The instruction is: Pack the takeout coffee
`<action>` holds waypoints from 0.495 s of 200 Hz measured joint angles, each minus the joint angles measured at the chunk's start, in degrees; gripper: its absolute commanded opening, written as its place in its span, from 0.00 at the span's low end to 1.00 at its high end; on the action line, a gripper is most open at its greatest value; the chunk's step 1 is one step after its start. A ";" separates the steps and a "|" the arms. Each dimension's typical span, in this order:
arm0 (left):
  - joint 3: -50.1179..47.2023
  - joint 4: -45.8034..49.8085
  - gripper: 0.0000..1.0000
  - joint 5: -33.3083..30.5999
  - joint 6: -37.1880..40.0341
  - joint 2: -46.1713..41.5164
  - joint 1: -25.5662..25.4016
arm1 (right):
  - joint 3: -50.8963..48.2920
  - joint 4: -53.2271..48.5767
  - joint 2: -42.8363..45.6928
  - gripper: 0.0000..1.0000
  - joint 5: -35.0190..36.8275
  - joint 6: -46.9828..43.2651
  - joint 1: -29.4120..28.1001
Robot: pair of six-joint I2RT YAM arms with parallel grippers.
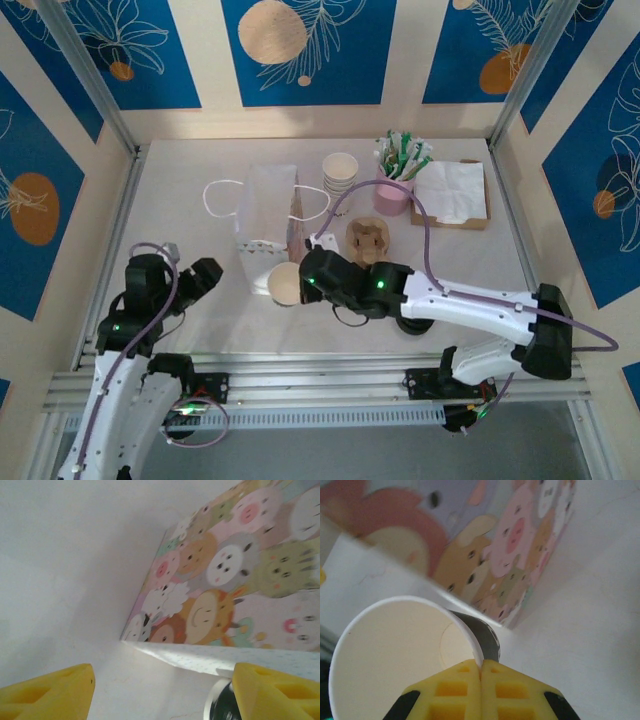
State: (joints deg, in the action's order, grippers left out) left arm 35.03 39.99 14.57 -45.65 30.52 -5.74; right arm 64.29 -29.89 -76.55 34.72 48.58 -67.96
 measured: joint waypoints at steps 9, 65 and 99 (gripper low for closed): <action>-1.51 -0.83 0.73 0.66 -0.76 0.39 0.00 | 0.00 0.13 -0.66 0.00 0.09 0.79 1.42; -11.65 -11.47 0.74 6.43 -6.64 0.42 -1.53 | 0.26 4.17 -4.00 0.00 -1.99 1.33 10.62; -13.64 -16.00 0.74 7.04 -8.07 0.42 -5.42 | 3.15 2.27 -6.78 0.00 -1.90 1.11 11.56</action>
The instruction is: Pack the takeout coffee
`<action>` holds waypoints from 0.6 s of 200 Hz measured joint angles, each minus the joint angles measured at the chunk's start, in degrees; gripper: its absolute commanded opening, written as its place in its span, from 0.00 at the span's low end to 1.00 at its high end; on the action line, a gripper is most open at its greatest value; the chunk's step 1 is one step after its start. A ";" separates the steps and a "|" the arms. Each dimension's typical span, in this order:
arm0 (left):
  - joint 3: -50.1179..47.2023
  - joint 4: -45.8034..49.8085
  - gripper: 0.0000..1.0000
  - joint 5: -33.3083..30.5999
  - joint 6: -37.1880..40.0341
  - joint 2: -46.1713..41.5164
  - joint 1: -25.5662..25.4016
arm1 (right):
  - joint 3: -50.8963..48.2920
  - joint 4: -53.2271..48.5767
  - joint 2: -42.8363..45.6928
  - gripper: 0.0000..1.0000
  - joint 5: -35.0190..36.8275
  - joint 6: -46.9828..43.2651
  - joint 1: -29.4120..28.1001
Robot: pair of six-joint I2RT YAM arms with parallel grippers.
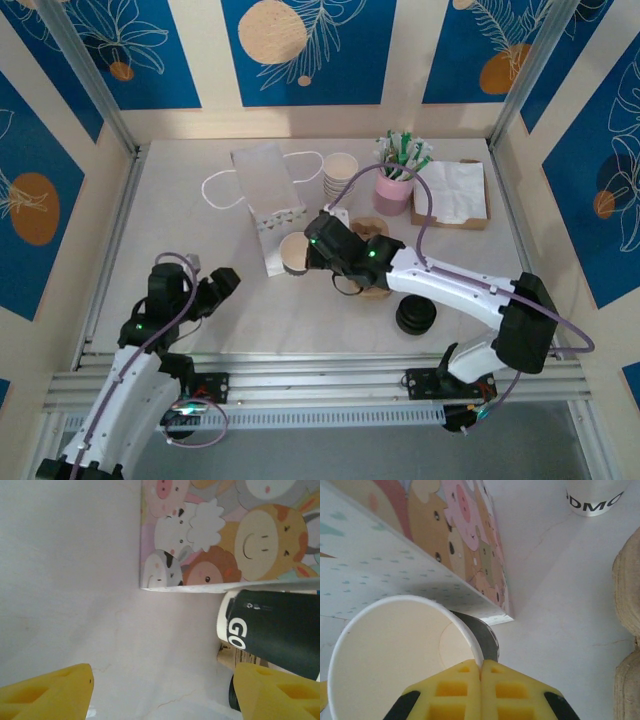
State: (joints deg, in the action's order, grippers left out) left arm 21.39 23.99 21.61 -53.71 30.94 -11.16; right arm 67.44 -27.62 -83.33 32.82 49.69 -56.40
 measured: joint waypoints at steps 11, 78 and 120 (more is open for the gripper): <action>-0.44 -1.40 0.74 -0.22 -0.28 0.00 -1.70 | 1.16 -1.84 -0.52 0.00 0.09 0.44 -0.17; -3.56 -10.73 0.75 -6.86 -3.91 5.42 -16.35 | -4.42 -9.77 1.64 0.00 -0.02 6.58 -1.73; -3.58 -14.71 0.76 -10.67 -5.81 9.51 -21.16 | -7.41 -10.43 2.67 0.04 0.11 9.01 -1.88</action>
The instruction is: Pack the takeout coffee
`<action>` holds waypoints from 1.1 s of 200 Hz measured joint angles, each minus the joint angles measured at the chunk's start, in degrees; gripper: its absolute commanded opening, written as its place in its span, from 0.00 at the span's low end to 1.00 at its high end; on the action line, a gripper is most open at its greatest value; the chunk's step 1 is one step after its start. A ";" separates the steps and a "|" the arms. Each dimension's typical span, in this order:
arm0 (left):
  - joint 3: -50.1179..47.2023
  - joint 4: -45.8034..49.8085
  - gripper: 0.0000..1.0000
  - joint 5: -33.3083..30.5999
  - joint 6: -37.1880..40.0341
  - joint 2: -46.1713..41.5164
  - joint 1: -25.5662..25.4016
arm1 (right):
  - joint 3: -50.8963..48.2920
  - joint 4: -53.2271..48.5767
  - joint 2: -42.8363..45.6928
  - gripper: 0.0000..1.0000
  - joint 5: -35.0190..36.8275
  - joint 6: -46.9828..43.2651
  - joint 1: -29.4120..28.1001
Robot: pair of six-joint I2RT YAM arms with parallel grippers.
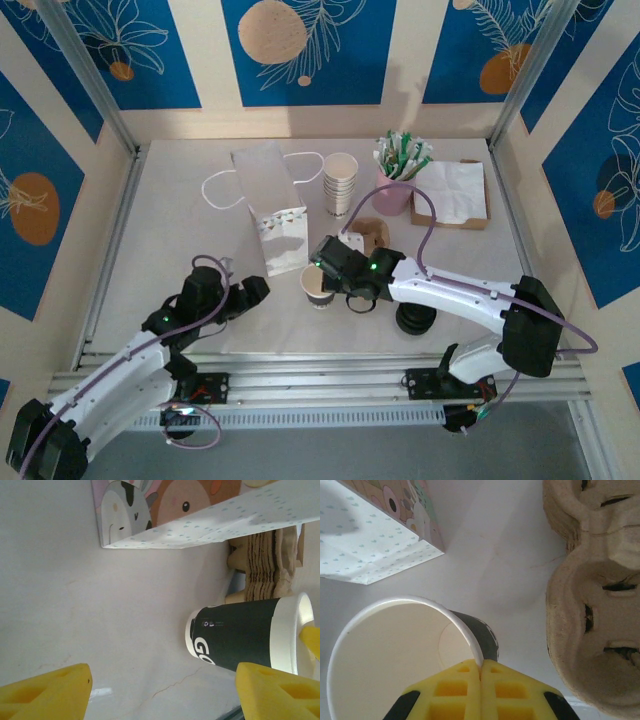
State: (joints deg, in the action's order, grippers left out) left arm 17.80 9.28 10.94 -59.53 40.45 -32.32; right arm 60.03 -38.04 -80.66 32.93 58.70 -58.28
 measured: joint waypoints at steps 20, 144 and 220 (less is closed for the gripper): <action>0.00 -0.94 0.76 -1.03 -0.57 0.87 -0.63 | 0.00 -0.42 -0.04 0.07 0.22 0.87 -0.04; -0.13 -2.80 0.78 -2.47 -0.52 3.45 -2.89 | 0.87 -2.54 -4.28 0.19 0.59 3.78 -0.42; -0.31 -2.60 0.81 -3.15 2.62 4.31 -3.23 | 6.54 -9.62 2.51 0.46 4.37 3.10 -0.59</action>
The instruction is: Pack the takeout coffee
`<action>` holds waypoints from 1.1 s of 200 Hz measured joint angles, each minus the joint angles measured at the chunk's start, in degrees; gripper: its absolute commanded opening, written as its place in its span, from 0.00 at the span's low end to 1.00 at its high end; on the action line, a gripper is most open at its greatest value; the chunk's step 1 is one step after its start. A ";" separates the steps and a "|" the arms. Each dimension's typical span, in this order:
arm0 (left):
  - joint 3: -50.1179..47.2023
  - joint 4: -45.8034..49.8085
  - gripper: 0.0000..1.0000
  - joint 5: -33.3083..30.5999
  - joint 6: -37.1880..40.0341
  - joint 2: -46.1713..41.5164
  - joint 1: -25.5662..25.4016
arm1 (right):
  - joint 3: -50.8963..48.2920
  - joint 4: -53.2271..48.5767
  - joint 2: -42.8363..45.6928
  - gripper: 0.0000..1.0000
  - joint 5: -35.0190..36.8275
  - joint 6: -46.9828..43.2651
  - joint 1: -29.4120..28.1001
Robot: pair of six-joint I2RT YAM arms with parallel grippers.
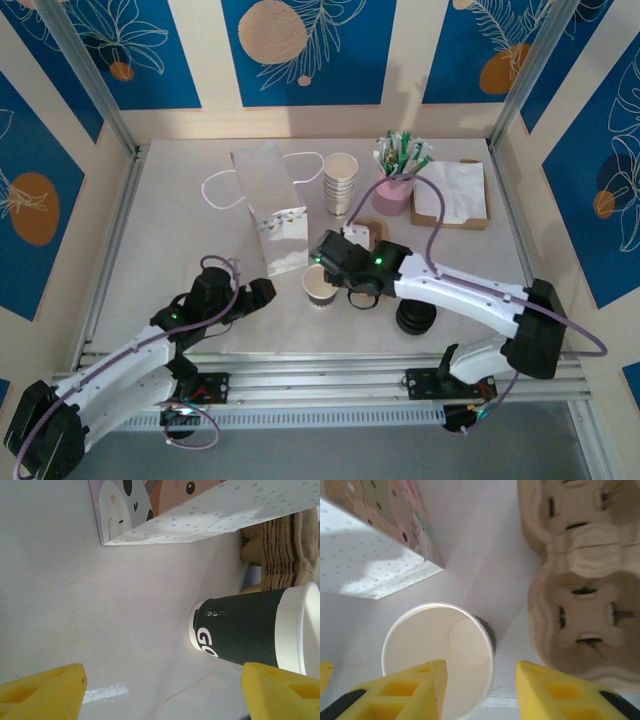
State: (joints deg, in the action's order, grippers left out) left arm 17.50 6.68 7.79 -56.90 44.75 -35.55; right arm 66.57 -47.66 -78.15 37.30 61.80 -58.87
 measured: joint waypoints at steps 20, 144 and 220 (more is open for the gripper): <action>0.00 0.42 0.81 -0.02 0.87 0.00 -0.11 | 0.17 -5.66 4.15 0.50 0.59 1.38 2.29; 0.46 1.05 0.84 0.42 4.59 6.93 -0.33 | -17.40 -20.83 24.24 0.78 -10.54 1.29 31.76; 1.22 1.01 0.84 0.68 4.96 7.63 -0.37 | -21.33 -14.58 20.06 0.83 -16.83 -3.17 33.42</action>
State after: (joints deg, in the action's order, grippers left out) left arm 18.72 7.68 8.47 -51.94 52.38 -35.92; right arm 45.23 -62.24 -58.08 20.47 58.63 -25.45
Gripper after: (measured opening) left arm 0.838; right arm 0.825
